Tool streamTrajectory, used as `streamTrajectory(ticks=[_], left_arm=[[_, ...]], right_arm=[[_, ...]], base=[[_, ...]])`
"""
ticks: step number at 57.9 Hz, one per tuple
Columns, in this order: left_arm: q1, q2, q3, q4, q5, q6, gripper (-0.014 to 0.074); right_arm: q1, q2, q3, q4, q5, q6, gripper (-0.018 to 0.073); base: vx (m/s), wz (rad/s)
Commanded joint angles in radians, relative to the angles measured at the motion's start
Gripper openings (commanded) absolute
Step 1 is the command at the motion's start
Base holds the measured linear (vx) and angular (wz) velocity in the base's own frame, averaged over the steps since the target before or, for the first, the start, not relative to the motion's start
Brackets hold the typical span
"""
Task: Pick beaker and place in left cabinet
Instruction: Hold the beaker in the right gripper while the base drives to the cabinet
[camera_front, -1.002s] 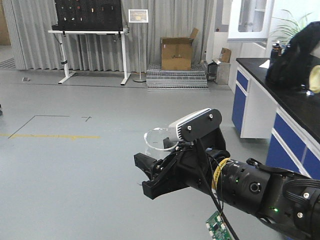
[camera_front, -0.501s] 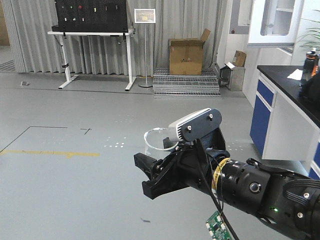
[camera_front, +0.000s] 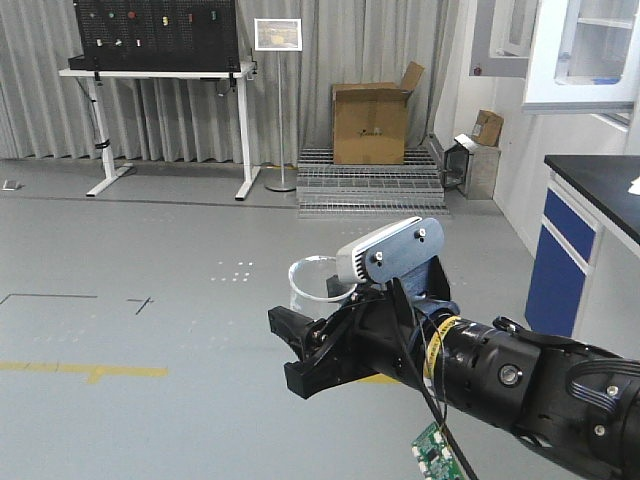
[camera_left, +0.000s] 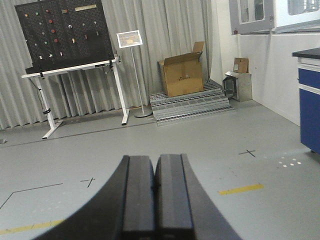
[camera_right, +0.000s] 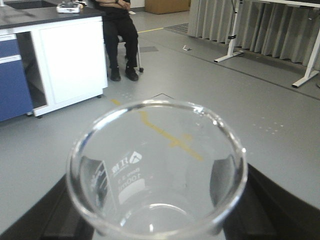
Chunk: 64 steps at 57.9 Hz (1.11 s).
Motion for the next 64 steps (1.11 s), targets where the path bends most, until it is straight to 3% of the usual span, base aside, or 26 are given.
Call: streamTrajectory(ticks=[1, 64], left_arm=[[-0.001, -0.019, 0.016, -0.003, -0.075, -0.003, 0.0001], [-0.001, -0.019, 0.016, -0.003, -0.075, -0.003, 0.0001]], right_arm=[[0.0, -0.04, -0.03, 0.013, -0.058, -0.001, -0.0006], [0.0, -0.035, -0.03, 0.013, -0.058, -0.001, -0.0006]], base=[[0.79, -0.03], [0.8, -0.03]])
